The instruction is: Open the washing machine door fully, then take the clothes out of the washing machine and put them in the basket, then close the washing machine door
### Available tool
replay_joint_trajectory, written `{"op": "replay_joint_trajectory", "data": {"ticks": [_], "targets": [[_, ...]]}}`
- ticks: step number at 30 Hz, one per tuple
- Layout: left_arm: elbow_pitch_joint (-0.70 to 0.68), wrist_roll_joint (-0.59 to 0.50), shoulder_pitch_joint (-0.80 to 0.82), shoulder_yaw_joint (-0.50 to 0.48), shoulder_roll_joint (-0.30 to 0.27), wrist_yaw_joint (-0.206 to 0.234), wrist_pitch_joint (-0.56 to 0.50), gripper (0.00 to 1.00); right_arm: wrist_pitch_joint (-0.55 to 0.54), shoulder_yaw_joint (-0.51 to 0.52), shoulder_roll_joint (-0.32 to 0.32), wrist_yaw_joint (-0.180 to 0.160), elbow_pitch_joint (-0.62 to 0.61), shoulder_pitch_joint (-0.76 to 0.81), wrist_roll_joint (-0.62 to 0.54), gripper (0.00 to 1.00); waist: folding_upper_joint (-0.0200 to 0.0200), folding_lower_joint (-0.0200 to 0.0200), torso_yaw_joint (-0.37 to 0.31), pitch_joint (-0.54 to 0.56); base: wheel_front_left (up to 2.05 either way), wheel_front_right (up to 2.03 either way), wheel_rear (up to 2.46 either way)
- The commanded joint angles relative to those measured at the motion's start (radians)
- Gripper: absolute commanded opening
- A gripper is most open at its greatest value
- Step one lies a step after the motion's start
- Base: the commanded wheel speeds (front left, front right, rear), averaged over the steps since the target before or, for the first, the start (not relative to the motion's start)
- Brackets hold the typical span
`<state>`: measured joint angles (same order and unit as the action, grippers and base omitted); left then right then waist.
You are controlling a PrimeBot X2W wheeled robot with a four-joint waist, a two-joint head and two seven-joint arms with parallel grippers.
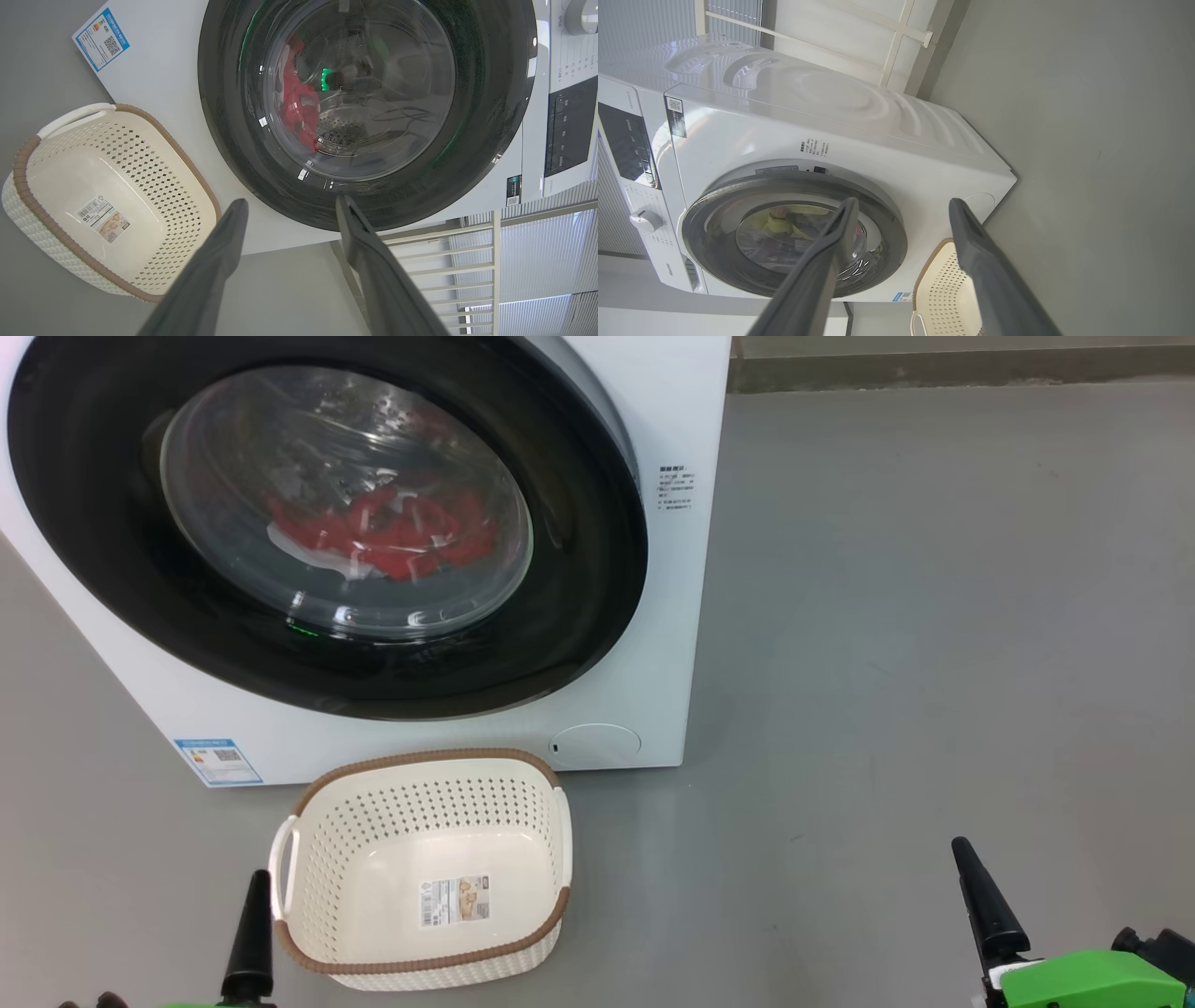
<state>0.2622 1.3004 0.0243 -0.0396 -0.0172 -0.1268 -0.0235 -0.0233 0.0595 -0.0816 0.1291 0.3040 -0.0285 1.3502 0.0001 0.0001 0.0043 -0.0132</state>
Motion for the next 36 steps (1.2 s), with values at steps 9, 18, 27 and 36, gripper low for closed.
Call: {"op": "replay_joint_trajectory", "data": {"ticks": [9,18,27,36], "targets": [[-0.043,-0.163,0.005,0.012,-0.017,0.006,0.033,1.0,0.034,-0.027,-0.026,0.0,-0.022,-0.035,-0.152,1.0,-0.0001,-0.0001,0.003,-0.002,0.0,0.0,0.0],[-0.056,-0.309,-0.003,0.036,-0.019,0.02,0.062,1.0,0.063,-0.037,-0.033,0.001,-0.021,-0.034,-0.267,1.0,-0.0001,-0.0001,0.003,-0.002,0.0,0.0,0.0],[-0.066,-0.43,-0.01,0.055,-0.022,0.028,0.088,1.0,0.089,-0.064,-0.052,0.001,-0.021,-0.035,-0.367,1.0,-0.0001,-0.0001,0.004,-0.001,0.0,0.0,0.0],[-0.074,-0.552,-0.02,0.078,-0.028,0.042,0.115,1.0,0.115,-0.088,-0.067,0.001,-0.02,-0.033,-0.467,1.0,-0.0001,-0.0001,0.006,0.001,0.0,0.0,0.0]]}}
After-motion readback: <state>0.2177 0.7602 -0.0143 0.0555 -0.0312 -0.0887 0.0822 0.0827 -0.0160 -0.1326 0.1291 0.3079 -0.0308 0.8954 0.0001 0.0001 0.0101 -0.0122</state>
